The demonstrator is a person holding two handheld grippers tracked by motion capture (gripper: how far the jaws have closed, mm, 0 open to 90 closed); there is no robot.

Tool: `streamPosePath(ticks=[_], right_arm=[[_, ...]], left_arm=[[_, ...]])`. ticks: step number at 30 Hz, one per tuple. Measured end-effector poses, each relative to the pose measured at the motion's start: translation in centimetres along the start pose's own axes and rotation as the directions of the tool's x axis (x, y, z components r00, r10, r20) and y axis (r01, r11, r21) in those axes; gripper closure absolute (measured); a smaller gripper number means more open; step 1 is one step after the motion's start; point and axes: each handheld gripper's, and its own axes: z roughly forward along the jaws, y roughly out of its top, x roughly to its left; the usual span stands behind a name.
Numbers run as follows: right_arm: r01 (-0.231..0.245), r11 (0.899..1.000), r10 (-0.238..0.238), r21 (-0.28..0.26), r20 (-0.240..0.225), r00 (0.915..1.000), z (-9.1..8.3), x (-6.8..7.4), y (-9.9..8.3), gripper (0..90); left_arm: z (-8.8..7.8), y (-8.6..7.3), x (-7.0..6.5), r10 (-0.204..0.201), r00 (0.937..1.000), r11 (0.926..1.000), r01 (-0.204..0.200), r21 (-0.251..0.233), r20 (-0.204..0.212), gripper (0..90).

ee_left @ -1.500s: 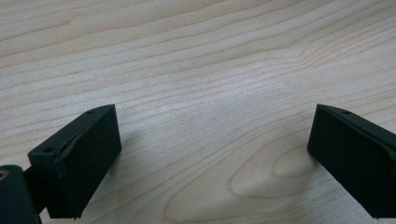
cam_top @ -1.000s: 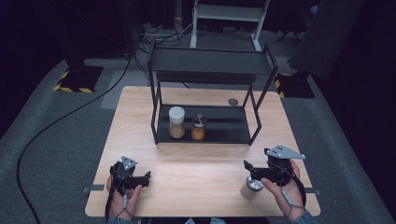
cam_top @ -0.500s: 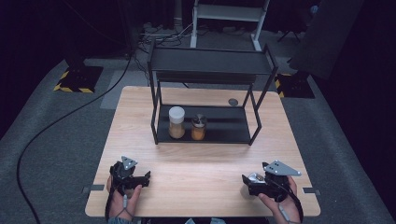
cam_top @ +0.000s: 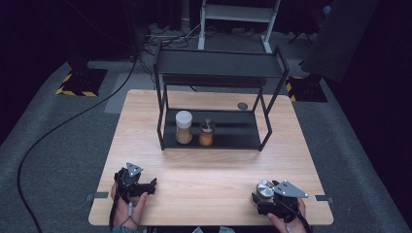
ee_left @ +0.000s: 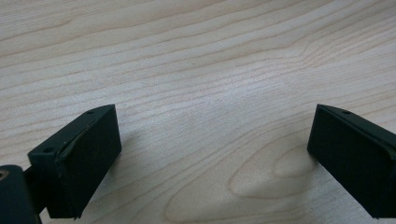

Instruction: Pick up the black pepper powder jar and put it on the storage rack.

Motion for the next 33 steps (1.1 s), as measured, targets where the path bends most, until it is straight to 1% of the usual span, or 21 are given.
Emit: streamPosePath(ticks=[3, 5, 8, 11, 13, 15, 16, 23, 33], right_arm=[[-0.011, 1.0, 0.011, 0.002, -0.006, 0.9999, 0.3, 0.0, -0.5, 9.8], [-0.016, 1.0, 0.017, 0.004, -0.015, 0.9998, 0.7, 0.0, -1.0, 11.8], [-0.022, 1.0, 0.022, 0.005, -0.019, 0.9996, 0.9, 0.1, -1.2, 12.8], [-0.025, 1.0, 0.026, 0.014, -0.02, 0.9995, 1.4, 0.2, -1.6, 18.3], [-0.018, 1.0, 0.018, 0.015, -0.019, 0.9997, 1.5, 0.3, -1.7, 22.7], [-0.009, 1.0, 0.009, 0.007, -0.01, 0.9999, 1.5, 0.5, -2.0, 28.2], [-0.01, 1.0, 0.01, 0.001, -0.013, 0.9999, 1.5, 0.5, -2.2, 30.3], [-0.005, 1.0, 0.004, -0.009, -0.015, 0.9999, 1.5, 0.5, -2.3, 30.8], [0.002, 1.0, -0.001, 0.013, -0.025, 0.9997, 1.5, 0.2, -1.4, 31.0]], left_arm=[[0.0, 0.0, 0.0, 0.0, 1.0, 1.0, 0.0, 0.0, 0.0, 2.6], [0.0, 0.0, 0.0, 0.0, 1.0, 1.0, 0.0, 0.0, 0.0, 2.6], [0.0, 0.0, 0.0, 0.0, 1.0, 1.0, 0.0, 0.0, 0.0, 2.6], [0.0, 0.0, 0.0, 0.0, 1.0, 1.0, 0.0, 0.0, 0.0, 2.6], [0.0, 0.0, 0.0, 0.0, 1.0, 1.0, 0.0, 0.0, 0.0, 2.6], [0.0, 0.0, 0.0, 0.0, 1.0, 1.0, 0.0, 0.0, 0.0, 2.6], [0.0, 0.0, 0.0, 0.0, 1.0, 1.0, 0.0, 0.0, 0.0, 2.6], [0.0, 0.0, 0.0, 0.0, 1.0, 1.0, 0.0, 0.0, 0.001, 2.6], [0.0, 0.0, 0.0, 0.0, 1.0, 1.0, 0.0, 0.001, 0.0, 2.5]])
